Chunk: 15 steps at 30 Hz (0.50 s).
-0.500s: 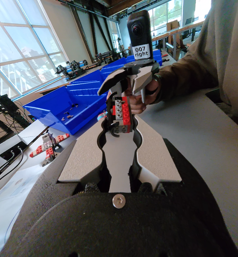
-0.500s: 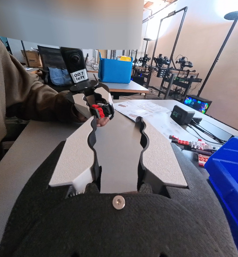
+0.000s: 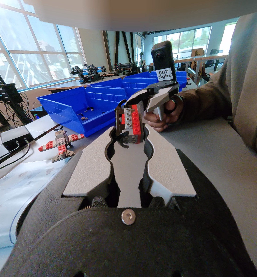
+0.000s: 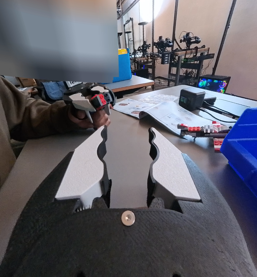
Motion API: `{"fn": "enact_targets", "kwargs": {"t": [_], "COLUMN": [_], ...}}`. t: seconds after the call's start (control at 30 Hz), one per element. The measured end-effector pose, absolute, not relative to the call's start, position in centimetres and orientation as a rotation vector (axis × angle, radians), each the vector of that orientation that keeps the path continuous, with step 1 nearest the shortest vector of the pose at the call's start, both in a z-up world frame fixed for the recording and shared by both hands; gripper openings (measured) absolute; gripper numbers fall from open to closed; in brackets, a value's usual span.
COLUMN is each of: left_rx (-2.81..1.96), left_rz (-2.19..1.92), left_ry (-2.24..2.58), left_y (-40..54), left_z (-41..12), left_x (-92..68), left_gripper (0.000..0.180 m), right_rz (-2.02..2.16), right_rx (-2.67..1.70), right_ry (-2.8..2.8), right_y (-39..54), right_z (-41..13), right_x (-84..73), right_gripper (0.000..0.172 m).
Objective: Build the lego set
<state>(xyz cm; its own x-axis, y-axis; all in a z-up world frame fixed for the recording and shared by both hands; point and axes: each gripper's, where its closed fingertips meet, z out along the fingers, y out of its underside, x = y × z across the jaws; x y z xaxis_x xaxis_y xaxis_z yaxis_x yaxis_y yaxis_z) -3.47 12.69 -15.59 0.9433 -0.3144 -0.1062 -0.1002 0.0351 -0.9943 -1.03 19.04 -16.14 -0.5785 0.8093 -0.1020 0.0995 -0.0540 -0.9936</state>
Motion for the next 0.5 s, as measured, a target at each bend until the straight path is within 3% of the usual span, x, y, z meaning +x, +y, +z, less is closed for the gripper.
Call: {"fn": "enact_targets", "kwargs": {"t": [0.5], "left_rx": [-1.531], "left_rz": [-0.212], "left_ry": [0.286], "left_y": [12.74], "left_z": [-15.64], "left_x": [-4.18], "left_gripper": [0.035], "right_rz": [1.688], "right_rx": [-0.980], "right_ry": [-1.691], "right_y": [19.06], "right_z": [-16.28], "right_x": [-1.09], "right_gripper": [0.056]}}
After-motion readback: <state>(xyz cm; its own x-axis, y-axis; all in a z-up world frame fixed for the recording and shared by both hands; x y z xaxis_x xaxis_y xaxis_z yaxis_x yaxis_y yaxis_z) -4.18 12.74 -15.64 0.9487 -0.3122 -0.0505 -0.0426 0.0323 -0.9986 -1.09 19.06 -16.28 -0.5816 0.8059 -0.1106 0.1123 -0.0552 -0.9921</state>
